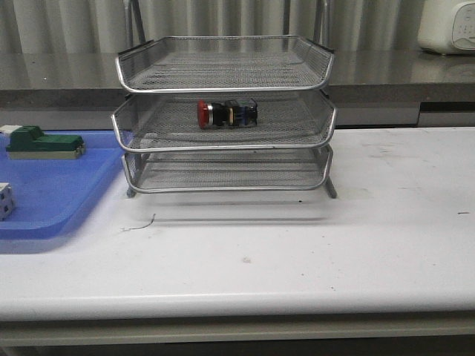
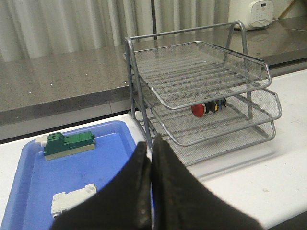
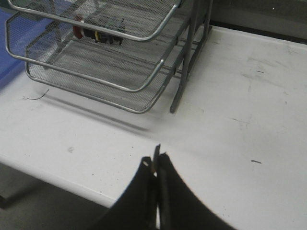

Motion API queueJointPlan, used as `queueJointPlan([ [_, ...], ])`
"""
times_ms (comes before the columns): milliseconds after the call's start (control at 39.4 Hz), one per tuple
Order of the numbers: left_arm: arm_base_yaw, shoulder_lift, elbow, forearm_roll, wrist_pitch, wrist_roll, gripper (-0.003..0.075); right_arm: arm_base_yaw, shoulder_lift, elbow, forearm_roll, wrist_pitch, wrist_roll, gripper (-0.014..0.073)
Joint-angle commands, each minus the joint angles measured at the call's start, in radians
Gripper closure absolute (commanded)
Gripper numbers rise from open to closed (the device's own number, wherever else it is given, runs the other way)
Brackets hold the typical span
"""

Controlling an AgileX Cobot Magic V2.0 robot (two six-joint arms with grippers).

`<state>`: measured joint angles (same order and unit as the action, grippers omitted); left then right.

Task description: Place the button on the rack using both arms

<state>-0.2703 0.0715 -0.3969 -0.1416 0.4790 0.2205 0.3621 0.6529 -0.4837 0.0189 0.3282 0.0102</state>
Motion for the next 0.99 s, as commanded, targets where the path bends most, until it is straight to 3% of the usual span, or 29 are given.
queueJointPlan([
  [0,0.003,0.011,-0.025,-0.013,-0.083,-0.01,0.0739,-0.006,-0.128,0.047,0.005,-0.084,0.001,0.0703],
  [279,0.003,0.011,-0.025,-0.013,-0.083,-0.01,0.0739,-0.006,-0.359,0.159,0.005,-0.081,0.001,0.0703],
  [965,0.003,0.011,-0.025,-0.013,-0.083,-0.01,0.0739,-0.006,-0.37,0.159,0.005,-0.08,0.001,0.0703],
])
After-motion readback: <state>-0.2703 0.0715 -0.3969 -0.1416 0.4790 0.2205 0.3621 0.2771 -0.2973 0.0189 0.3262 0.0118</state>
